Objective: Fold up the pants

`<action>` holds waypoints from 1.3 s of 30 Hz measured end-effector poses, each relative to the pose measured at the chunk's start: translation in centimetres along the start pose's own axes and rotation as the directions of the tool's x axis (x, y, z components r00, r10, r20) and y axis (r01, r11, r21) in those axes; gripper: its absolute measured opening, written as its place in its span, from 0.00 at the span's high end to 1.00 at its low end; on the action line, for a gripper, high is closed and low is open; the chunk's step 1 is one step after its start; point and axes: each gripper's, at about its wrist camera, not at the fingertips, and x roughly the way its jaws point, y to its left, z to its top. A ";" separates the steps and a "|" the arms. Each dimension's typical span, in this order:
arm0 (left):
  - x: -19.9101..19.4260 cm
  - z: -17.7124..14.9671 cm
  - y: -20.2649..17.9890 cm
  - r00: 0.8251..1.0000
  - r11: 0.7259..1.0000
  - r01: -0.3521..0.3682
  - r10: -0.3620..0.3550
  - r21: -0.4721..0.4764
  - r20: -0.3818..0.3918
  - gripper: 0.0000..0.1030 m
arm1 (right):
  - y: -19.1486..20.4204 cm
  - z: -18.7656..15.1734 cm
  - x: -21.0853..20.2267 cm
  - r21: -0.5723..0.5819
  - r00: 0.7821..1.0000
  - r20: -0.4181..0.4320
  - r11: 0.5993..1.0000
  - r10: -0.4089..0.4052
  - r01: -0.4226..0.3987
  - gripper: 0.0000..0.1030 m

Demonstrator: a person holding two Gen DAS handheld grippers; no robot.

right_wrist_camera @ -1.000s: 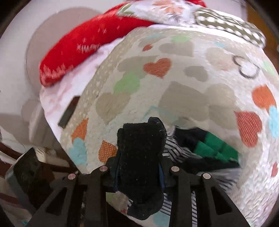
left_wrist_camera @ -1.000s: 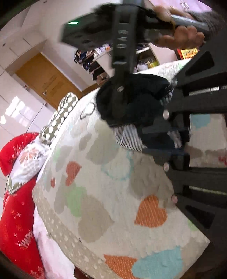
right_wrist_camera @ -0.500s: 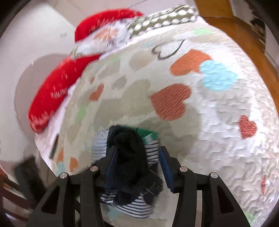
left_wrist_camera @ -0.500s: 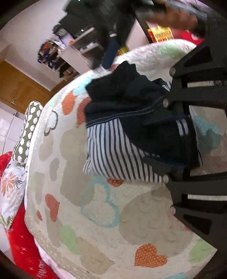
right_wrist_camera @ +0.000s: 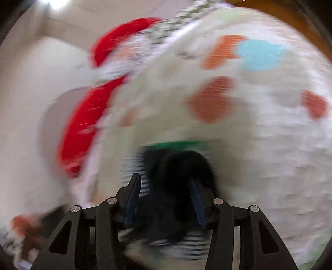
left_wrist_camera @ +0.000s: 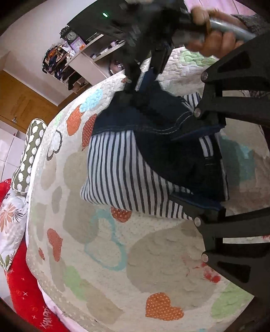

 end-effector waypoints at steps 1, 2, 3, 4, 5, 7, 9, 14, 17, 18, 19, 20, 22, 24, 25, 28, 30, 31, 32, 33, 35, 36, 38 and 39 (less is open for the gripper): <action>-0.6 0.1 -0.2 1.000 1.000 0.010 -0.010 0.008 0.010 0.53 | -0.6 -0.2 0.0 -0.002 0.996 0.015 0.996 -0.087 0.087 0.44; -1.1 0.2 -0.5 1.000 1.000 0.014 -0.014 0.017 0.024 0.53 | -0.9 -0.5 -0.3 -0.002 0.994 0.023 0.995 -0.103 0.103 0.41; -1.8 0.2 -0.8 0.999 0.999 0.016 -0.017 0.029 0.043 0.53 | -1.1 -0.6 -0.8 0.007 0.996 0.039 0.997 -0.081 0.081 0.41; -2.3 0.2 -1.1 0.998 0.999 0.017 -0.019 0.038 0.059 0.53 | -1.0 -0.7 -1.5 0.011 0.996 0.061 0.998 -0.070 0.069 0.41; -2.8 0.2 -1.5 0.997 0.999 0.019 -0.022 0.050 0.076 0.53 | -0.4 -0.8 -2.5 -0.002 0.992 0.104 0.997 -0.075 0.076 0.41; -3.1 0.1 -2.1 0.996 0.998 0.017 -0.023 0.067 0.087 0.51 | 1.5 -1.0 -4.3 -0.058 0.977 0.192 0.993 -0.091 0.104 0.41; -2.4 -0.4 -2.7 0.998 0.996 0.004 -0.010 0.087 0.069 0.50 | 3.7 -1.7 -5.8 -0.135 0.963 0.265 0.987 -0.044 0.082 0.41; -0.8 -1.7 -2.9 1.000 0.996 -0.013 0.011 0.092 0.024 0.46 | 4.9 -3.1 -4.7 -0.192 0.980 0.183 0.980 0.080 -0.044 0.41; -1.4 -1.6 -2.7 1.000 0.996 0.002 -0.004 0.090 0.029 0.46 | 2.3 -3.1 -1.1 -0.091 0.997 0.076 0.996 -0.003 0.010 0.41; -1.6 -1.5 -2.6 0.999 0.996 0.003 -0.006 0.086 0.032 0.46 | 1.4 -3.1 -0.3 -0.061 0.998 0.051 0.997 -0.043 0.046 0.41; -2.0 -1.3 -2.5 0.999 0.997 0.000 -0.003 0.082 0.042 0.46 | 0.4 -3.3 0.3 -0.030 0.997 0.032 0.997 -0.065 0.066 0.41; -2.5 -1.2 -2.4 0.998 0.997 -0.008 0.003 0.081 0.055 0.46 | -0.6 -3.3 0.3 0.014 0.999 0.023 1.000 -0.022 0.022 0.41; -3.8 -0.8 -2.1 0.994 0.996 -0.037 0.029 0.075 0.105 0.45 | -1.1 -3.5 -0.6 0.049 0.999 0.039 0.998 0.033 -0.035 0.41; -4.7 -0.6 -1.5 0.989 0.997 -0.060 0.051 0.055 0.139 0.41 | -0.8 -3.3 -1.8 0.029 0.996 0.087 0.999 0.037 -0.040 0.41; -5.0 -0.5 -1.2 0.987 0.997 -0.062 0.055 0.043 0.148 0.39 | -0.7 -3.3 -2.6 0.025 0.991 0.133 0.999 0.024 -0.027 0.41; -5.7 -0.1 0.4 0.984 0.998 -0.068 0.068 -0.004 0.165 0.39 | -0.5 -2.9 -3.9 0.012 0.979 0.200 1.000 -0.029 0.028 0.46; -5.8 0.1 1.4 0.982 0.996 -0.081 0.086 -0.038 0.169 0.39 | 0.8 -2.9 -4.4 -0.044 0.977 0.207 0.998 -0.040 0.050 0.64; -5.9 0.2 2.3 0.981 0.994 -0.085 0.096 -0.070 0.170 0.39 | 1.8 -3.1 -4.4 -0.092 0.977 0.208 0.994 -0.044 0.064 0.70; -6.0 0.3 3.0 0.980 0.992 -0.087 0.102 -0.094 0.170 0.39 | 2.5 -3.2 -4.4 -0.124 0.977 0.209 0.990 -0.045 0.072 0.70; -6.1 0.3 3.5 0.979 0.990 -0.090 0.108 -0.110 0.170 0.39 | 3.2 -3.4 -4.1 -0.157 0.979 0.200 0.985 -0.042 0.074 0.70; -6.2 0.3 4.8 0.977 0.983 -0.099 0.124 -0.152 0.171 0.39 | 4.2 -3.8 -2.1 -0.189 0.990 0.127 0.979 -0.058 0.082 0.70; -6.3 0.3 5.4 0.977 0.981 -0.101 0.129 -0.168 0.170 0.39 | 4.1 -3.9 -1.1 -0.191 0.993 0.093 0.978 -0.069 0.086 0.70; -6.4 0.3 6.2 0.976 0.976 -0.102 0.135 -0.193 0.168 0.39 | 4.4 -4.3 0.5 -0.226 0.995 0.052 0.970 -0.082 0.091 0.70; -6.6 0.2 6.6 0.976 0.974 -0.103 0.138 -0.202 0.169 0.39 | 4.8 -4.6 1.0 -0.251 0.994 0.044 0.962 -0.096 0.104 0.70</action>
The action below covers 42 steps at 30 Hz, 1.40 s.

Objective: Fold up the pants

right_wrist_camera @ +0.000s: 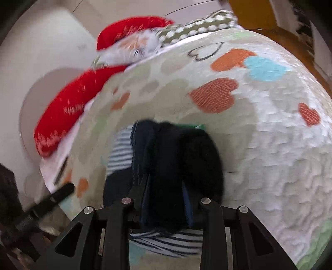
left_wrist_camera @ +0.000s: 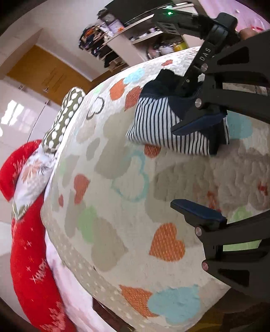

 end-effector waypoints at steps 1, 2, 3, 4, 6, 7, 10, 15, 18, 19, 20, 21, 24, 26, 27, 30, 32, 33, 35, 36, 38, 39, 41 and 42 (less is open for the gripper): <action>-0.1 0.0 0.4 1.000 1.000 -0.002 0.002 -0.008 0.002 0.39 | 0.4 0.0 0.1 -0.019 1.000 -0.002 1.000 -0.015 0.015 0.70; -0.2 0.1 0.5 1.000 1.000 -0.002 0.002 -0.010 0.004 0.39 | 0.5 0.1 0.2 -0.022 1.000 0.002 1.000 -0.017 0.017 0.70; -0.2 0.1 0.6 1.000 1.000 -0.001 0.001 -0.010 0.007 0.39 | 0.4 0.2 -0.3 -0.017 1.000 0.008 1.000 -0.010 0.011 0.70; -0.2 0.1 0.8 1.000 1.000 -0.002 0.002 -0.013 0.011 0.39 | 0.4 0.3 -1.2 -0.009 1.000 0.030 1.000 -0.005 0.006 0.69; -0.1 0.0 1.0 1.000 1.000 0.004 -0.004 -0.020 0.011 0.38 | 0.9 0.9 -2.6 -0.018 0.997 0.080 1.000 -0.007 0.008 0.69; 0.1 -0.1 1.0 1.000 1.000 0.011 -0.011 -0.022 0.005 0.38 | 1.2 1.3 -3.3 -0.028 0.995 0.100 1.000 -0.002 0.004 0.69; 0.4 -0.4 0.8 1.000 1.000 0.017 -0.018 -0.008 -0.013 0.38 | 2.5 3.0 -3.3 -0.049 0.996 0.081 0.998 0.040 -0.036 0.69; -0.6 -0.3 0.9 1.000 1.000 0.000 0.000 0.005 0.015 0.38 | 2.8 5.1 2.2 -0.016 0.999 -0.027 0.999 0.031 -0.032 0.69; -1.2 -0.1 1.1 0.999 1.000 -0.017 0.016 0.017 0.032 0.38 | 2.1 5.2 3.8 0.044 0.999 -0.054 0.999 0.010 -0.007 0.69; -1.4 0.0 1.1 0.999 1.000 -0.022 0.021 0.021 0.030 0.38 | 1.9 5.1 3.3 0.060 0.999 -0.043 0.998 0.031 -0.028 0.69; -1.6 0.2 1.3 0.999 1.000 -0.019 0.019 0.018 0.033 0.38 | 1.7 4.9 2.7 0.064 0.998 -0.039 0.997 0.049 -0.047 0.67; -1.8 0.3 1.5 0.999 1.000 -0.017 0.016 0.010 0.040 0.38 | 1.4 4.7 2.0 0.063 0.998 -0.036 0.997 0.057 -0.055 0.65; -2.3 0.4 2.0 0.998 1.000 -0.026 0.026 -0.008 0.053 0.38 | 0.1 3.6 -0.3 0.057 1.000 0.005 0.998 0.016 -0.017 0.55; -2.5 0.5 2.3 0.998 0.999 -0.032 0.033 -0.021 0.052 0.38 | -1.2 2.7 -2.0 0.065 0.999 0.026 0.998 -0.026 0.024 0.55; -2.8 0.5 2.3 0.998 0.999 -0.034 0.035 -0.027 0.057 0.38 | -2.0 2.1 -2.9 0.081 0.998 0.041 0.995 -0.055 0.052 0.55; -3.5 0.7 1.8 0.996 0.999 -0.045 0.047 -0.029 0.077 0.36 | -3.9 1.2 -6.2 0.151 0.989 0.107 0.985 -0.104 0.087 0.55; -3.9 0.7 1.2 0.995 0.999 -0.046 0.047 -0.022 0.089 0.36 | -4.3 0.8 -8.9 0.188 0.977 0.186 0.980 -0.101 0.066 0.54; -4.1 0.8 0.9 0.994 0.999 -0.046 0.048 -0.018 0.096 0.35 | -3.9 0.9 -10.1 0.178 0.971 0.225 0.983 -0.084 0.044 0.54; -4.5 0.8 0.5 0.992 0.999 -0.051 0.053 -0.017 0.116 0.35 | -2.7 1.2 -11.6 0.132 0.962 0.273 0.991 -0.020 -0.016 0.54; -4.5 0.9 0.5 0.991 0.998 -0.054 0.056 -0.022 0.120 0.34 | -2.0 1.5 -12.0 0.106 0.959 0.281 0.992 0.033 -0.065 0.54; -4.3 0.9 0.6 0.992 0.998 -0.056 0.058 -0.026 0.113 0.33 | -0.8 2.1 -11.4 0.067 0.961 0.253 0.989 0.114 -0.135 0.54; -4.2 0.9 0.7 0.993 0.998 -0.057 0.060 -0.025 0.107 0.33 | -0.3 2.3 -10.5 0.055 0.962 0.229 0.985 0.149 -0.166 0.54; -4.2 0.8 0.8 0.993 0.998 -0.061 0.063 -0.025 0.102 0.33 | 0.1 2.2 -8.3 0.047 0.964 0.167 0.974 0.209 -0.220 0.54; -4.1 0.8 0.9 0.993 0.998 -0.058 0.061 -0.027 0.100 0.33 | 0.1 2.0 -7.1 0.052 0.965 0.133 0.971 0.227 -0.235 0.54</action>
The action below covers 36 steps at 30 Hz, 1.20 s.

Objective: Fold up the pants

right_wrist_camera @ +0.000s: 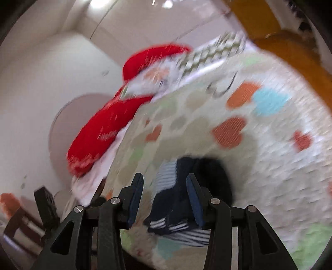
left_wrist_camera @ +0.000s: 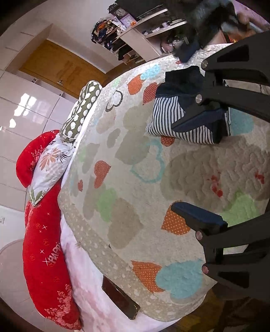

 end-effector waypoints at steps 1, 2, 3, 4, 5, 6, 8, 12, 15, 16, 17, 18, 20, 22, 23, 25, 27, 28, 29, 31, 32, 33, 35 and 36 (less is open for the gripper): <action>0.1 0.0 0.0 1.000 1.000 0.003 -0.003 -0.002 -0.001 0.33 | -0.7 -0.5 1.5 0.022 0.999 -0.043 1.000 -0.014 0.015 0.54; 0.1 -0.1 0.1 1.000 1.000 0.004 -0.004 -0.004 -0.004 0.33 | -1.4 -1.0 2.4 0.042 0.997 -0.069 0.998 -0.041 0.044 0.54; 0.1 -0.2 0.2 1.000 1.000 0.005 -0.005 -0.005 -0.004 0.33 | -2.4 -1.7 3.4 0.069 0.992 -0.095 0.994 -0.082 0.089 0.54; 0.2 -0.2 0.2 1.000 1.000 0.007 -0.007 -0.005 -0.006 0.33 | -3.4 -2.3 4.0 0.096 0.988 -0.112 0.988 -0.109 0.120 0.55; 0.3 -0.3 0.3 1.000 1.000 0.008 -0.008 -0.005 -0.010 0.33 | -4.0 -2.6 4.1 0.111 0.987 -0.114 0.986 -0.114 0.126 0.55; 0.5 -0.3 0.3 1.000 1.000 0.009 -0.009 -0.006 -0.015 0.33 | -4.3 -2.9 4.0 0.118 0.988 -0.105 0.985 -0.110 0.123 0.55; 0.6 -0.4 0.3 1.000 1.000 0.015 -0.016 -0.011 -0.024 0.33 | -3.9 -2.9 3.5 0.099 0.988 -0.092 0.986 -0.126 0.135 0.55; 0.4 -0.4 0.1 1.000 1.000 0.014 -0.015 -0.008 -0.012 0.32 | -2.8 -2.7 1.7 0.078 0.986 -0.015 0.983 -0.164 0.164 0.52; 0.4 -0.5 -0.5 1.000 1.000 0.009 -0.009 0.000 0.005 0.25 | -2.5 -2.5 0.1 0.061 0.978 0.047 0.978 -0.204 0.201 0.49; 0.7 -0.7 -0.8 1.000 1.000 0.006 -0.006 0.006 0.004 0.25 | -2.5 -2.5 -0.4 0.054 0.971 0.068 0.972 -0.230 0.227 0.47; 0.9 -0.8 -0.9 1.000 1.000 0.005 -0.005 0.011 -0.002 0.24 | -2.7 -2.7 -1.1 0.052 0.966 0.080 0.969 -0.244 0.241 0.43; 1.7 -1.1 -1.3 1.000 1.000 0.003 -0.002 0.020 -0.023 0.24 | -3.1 -2.7 -1.6 0.056 0.961 0.095 0.965 -0.260 0.255 0.41; 2.6 -1.4 -1.8 0.998 1.000 0.007 -0.005 0.030 -0.063 0.24 | -3.8 -2.7 -2.2 0.074 0.953 0.110 0.958 -0.283 0.276 0.38; 2.8 -1.7 -2.4 0.997 0.999 0.012 -0.008 0.047 -0.079 0.24 | -4.7 -2.5 -2.1 0.102 0.954 0.099 0.956 -0.283 0.274 0.38; 2.7 -1.9 -2.8 0.997 0.998 0.007 -0.002 0.068 -0.075 0.24 | -5.0 -2.6 -2.0 0.112 0.956 0.094 0.957 -0.279 0.268 0.38; 2.2 -2.1 -3.6 0.998 0.994 -0.010 0.016 0.107 -0.057 0.24 | -5.1 -2.6 -2.0 0.119 0.957 0.090 0.957 -0.274 0.263 0.38; 1.8 -2.3 -4.3 0.999 0.989 -0.028 0.034 0.143 -0.037 0.24 | -4.9 -2.8 -2.0 0.109 0.958 0.090 0.958 -0.274 0.263 0.38; 1.6 -2.3 -4.5 0.999 0.988 -0.032 0.038 0.154 -0.034 0.24 | -4.7 -2.8 -1.9 0.102 0.958 0.088 0.959 -0.272 0.263 0.38; 1.5 -2.4 -4.8 0.999 0.986 -0.034 0.040 0.164 -0.034 0.24 | -4.7 -3.0 -2.0 0.098 0.958 0.087 0.960 -0.272 0.263 0.37; 1.6 -2.5 -4.9 0.999 0.985 -0.026 0.033 0.170 -0.039 0.24 | -4.5 -3.2 -1.9 0.091 0.959 0.082 0.960 -0.271 0.263 0.36; 1.6 -2.5 -4.8 0.999 0.986 -0.025 0.032 0.167 -0.042 0.24 | -4.4 -3.3 -1.7 0.089 0.959 0.080 0.961 -0.271 0.264 0.35; 1.8 -2.5 -4.7 0.998 0.987 -0.024 0.032 0.162 -0.048 0.24 | -4.4 -3.3 -1.6 0.086 0.960 0.077 0.961 -0.270 0.263 0.35; 2.2 -2.5 -4.3 0.998 0.988 -0.024 0.033 0.150 -0.058 0.24 | -4.5 -3.5 -1.2 0.084 0.961 0.063 0.961 -0.268 0.263 0.33; 2.4 -2.5 -4.2 0.997 0.989 -0.029 0.038 0.144 -0.064 0.24 | -4.6 -3.6 -1.0 0.086 0.961 0.058 0.961 -0.269 0.263 0.33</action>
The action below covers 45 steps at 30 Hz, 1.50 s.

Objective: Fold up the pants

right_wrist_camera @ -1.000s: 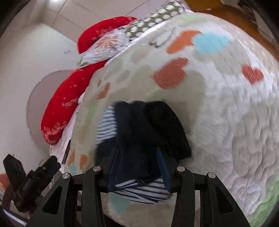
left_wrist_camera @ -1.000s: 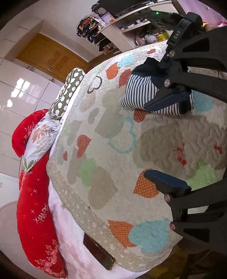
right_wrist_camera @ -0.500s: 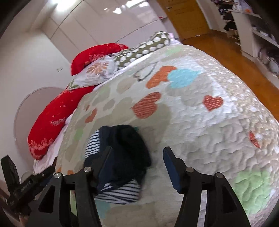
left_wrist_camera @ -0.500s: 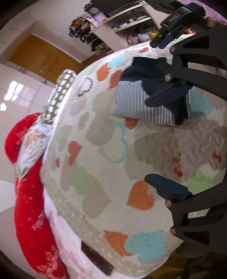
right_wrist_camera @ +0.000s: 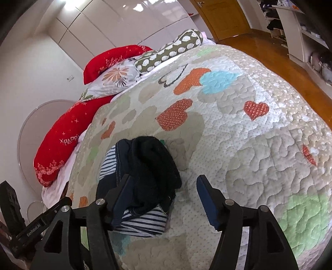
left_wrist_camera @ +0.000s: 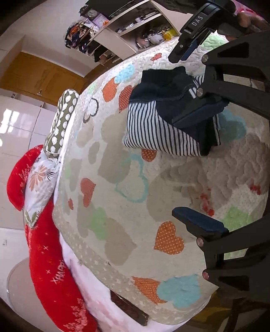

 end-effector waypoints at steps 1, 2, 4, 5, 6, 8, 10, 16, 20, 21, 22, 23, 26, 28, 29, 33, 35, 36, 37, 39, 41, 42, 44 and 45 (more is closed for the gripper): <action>0.2 0.0 0.1 1.000 1.000 -0.010 0.010 -0.003 -0.008 0.24 | -0.1 -0.1 0.2 0.003 1.000 -0.006 1.000 -0.002 0.002 0.33; 0.3 0.0 0.2 1.000 1.000 -0.018 0.018 -0.004 -0.011 0.24 | -0.1 -0.2 0.3 0.006 1.000 -0.010 1.000 -0.004 0.004 0.33; 0.2 0.0 0.2 1.000 1.000 -0.030 0.030 -0.001 -0.008 0.24 | -0.2 -0.3 0.7 0.012 1.000 -0.022 1.000 -0.003 0.003 0.33; 0.1 0.0 0.1 0.999 0.999 -0.040 0.040 0.004 -0.004 0.24 | -0.2 -0.3 0.7 0.013 1.000 -0.024 1.000 -0.001 0.001 0.33; 0.0 -0.1 0.0 0.999 0.999 -0.050 0.050 0.011 -0.001 0.24 | -0.1 -0.3 0.7 0.012 1.000 -0.025 1.000 -0.002 0.002 0.33; -0.2 -0.1 -0.2 0.998 0.998 -0.062 0.062 0.026 0.004 0.24 | 0.0 -0.5 0.5 0.006 1.000 -0.025 1.000 -0.006 0.006 0.33; -0.1 -0.3 -0.4 0.997 0.996 -0.079 0.079 0.042 0.003 0.24 | 0.1 -0.5 0.5 0.006 1.000 -0.025 1.000 -0.010 0.010 0.33; 0.6 -0.5 -0.6 0.993 0.991 -0.117 0.117 0.064 -0.006 0.24 | -0.2 -0.6 0.7 0.014 0.999 -0.027 1.000 -0.020 0.021 0.33; 0.9 -0.6 -0.5 0.992 0.990 -0.122 0.123 0.065 -0.018 0.24 | -0.5 -0.7 1.1 0.029 0.999 -0.038 0.999 -0.026 0.027 0.33; 0.8 -0.6 -0.5 0.992 0.990 -0.122 0.123 0.066 -0.018 0.24 | -0.5 -0.8 1.1 0.030 0.999 -0.039 0.999 -0.024 0.025 0.33; 0.9 -0.6 -0.5 0.992 0.990 -0.120 0.122 0.068 -0.017 0.24 | -0.5 -0.8 1.0 0.029 0.999 -0.038 0.999 -0.024 0.025 0.33; 0.9 -0.6 -0.5 0.993 0.991 -0.120 0.121 0.066 -0.017 0.24 | -0.4 -0.8 1.1 0.028 0.999 -0.037 0.999 -0.025 0.027 0.33; 1.0 -0.6 -0.7 0.992 0.990 -0.119 0.120 0.070 -0.021 0.24 | -0.5 -0.9 1.2 0.027 0.999 -0.039 0.999 -0.026 0.027 0.32; 1.2 -0.6 -0.8 0.993 0.991 -0.112 0.114 0.068 -0.026 0.24 | -0.5 -0.9 1.1 0.022 0.999 -0.043 0.999 -0.026 0.027 0.32; 1.2 -0.6 -1.0 0.993 0.991 -0.112 0.114 0.072 -0.027 0.24 | -0.4 -0.9 1.1 0.019 0.999 -0.043 0.999 -0.026 0.026 0.32; 1.7 -1.1 -1.6 0.992 0.989 -0.114 0.119 0.097 -0.048 0.24 | -0.7 -1.0 0.6 0.020 0.999 -0.033 0.999 -0.027 0.028 0.30; 1.9 -1.3 -1.6 0.991 0.988 -0.115 0.121 0.099 -0.058 0.24 | -0.8 -1.1 0.6 0.029 0.999 -0.035 0.999 -0.025 0.026 0.30; 2.0 -1.3 -1.5 0.991 0.988 -0.115 0.122 0.098 -0.064 0.24 | -0.9 -1.1 0.7 0.033 0.999 -0.037 0.999 -0.025 0.026 0.30; 2.1 -1.4 -1.4 0.990 0.989 -0.116 0.123 0.096 -0.068 0.24 | -0.9 -1.2 0.8 0.033 0.999 -0.039 0.999 -0.025 0.027 0.30; 2.2 -1.4 -1.1 0.990 0.989 -0.115 0.122 0.089 -0.071 0.24 | -0.8 -1.2 1.1 0.031 0.999 -0.044 0.999 -0.027 0.028 0.30; 2.3 -1.3 -0.9 0.990 0.990 -0.115 0.121 0.084 -0.071 0.24 | -0.7 -1.3 1.4 0.024 0.998 -0.051 0.999 -0.027 0.028 0.30; 2.4 -1.3 -0.9 0.990 0.990 -0.114 0.120 0.081 -0.071 0.24 | -0.6 -1.3 1.5 0.020 0.998 -0.053 0.999 -0.027 0.028 0.30; 2.5 -1.3 -0.7 0.990 0.991 -0.109 0.115 0.075 -0.079 0.24 | -0.3 -1.4 1.7 0.013 0.998 -0.053 0.999 -0.029 0.030 0.30; 2.6 -1.4 -0.6 0.990 0.992 -0.106 0.112 0.072 -0.083 0.24 | -0.2 -1.4 1.8 0.010 0.998 -0.055 1.000 -0.030 0.030 0.30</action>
